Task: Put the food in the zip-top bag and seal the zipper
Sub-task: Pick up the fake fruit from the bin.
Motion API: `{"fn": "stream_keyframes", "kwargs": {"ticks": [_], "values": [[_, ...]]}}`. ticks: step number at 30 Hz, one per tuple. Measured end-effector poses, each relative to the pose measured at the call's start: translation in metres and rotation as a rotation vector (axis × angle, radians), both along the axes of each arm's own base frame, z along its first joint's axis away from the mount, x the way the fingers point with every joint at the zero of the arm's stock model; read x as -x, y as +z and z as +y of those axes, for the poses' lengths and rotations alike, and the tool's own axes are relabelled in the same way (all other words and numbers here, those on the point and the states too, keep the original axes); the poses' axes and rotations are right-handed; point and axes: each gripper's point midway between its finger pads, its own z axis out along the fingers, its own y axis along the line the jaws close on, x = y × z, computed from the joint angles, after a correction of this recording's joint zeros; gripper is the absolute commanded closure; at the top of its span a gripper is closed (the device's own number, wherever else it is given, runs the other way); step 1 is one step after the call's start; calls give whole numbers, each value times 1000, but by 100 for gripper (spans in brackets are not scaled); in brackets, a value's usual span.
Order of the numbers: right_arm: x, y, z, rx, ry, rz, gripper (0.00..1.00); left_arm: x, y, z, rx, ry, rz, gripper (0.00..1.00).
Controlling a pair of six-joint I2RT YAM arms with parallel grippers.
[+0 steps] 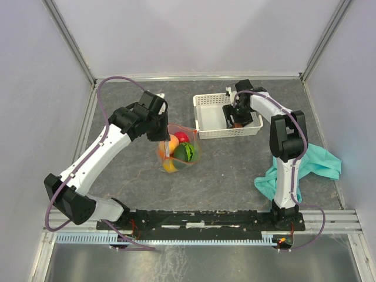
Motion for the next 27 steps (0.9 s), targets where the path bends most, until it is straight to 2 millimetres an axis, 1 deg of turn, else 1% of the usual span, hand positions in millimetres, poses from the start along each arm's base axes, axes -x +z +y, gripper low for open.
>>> {"fn": "stream_keyframes", "kwargs": {"ticks": [4, 5, 13, 17, 20, 24, 27], "values": [[-2, 0, -2, 12, -41, -2, 23, 0, 0, 0, 0, 0, 0, 97], [-2, 0, -3, 16, -52, -2, 24, 0, 0, 0, 0, 0, 0, 97], [-4, 0, -7, 35, -124, -2, 41, 0, 0, 0, 1, 0, -2, 97], [-6, 7, -6, 27, -159, -15, 44, 0, 0, 0, 1, 0, -2, 97], [-10, 24, -3, 9, -183, -54, 44, 0, 0, -1, 4, -2, -1, 97], [-16, 65, 1, -36, -216, -146, 44, 0, 1, -2, 9, -5, -2, 97], [-15, 99, 7, -75, -226, -222, 45, -1, 4, -3, 13, -5, -8, 97]]}}
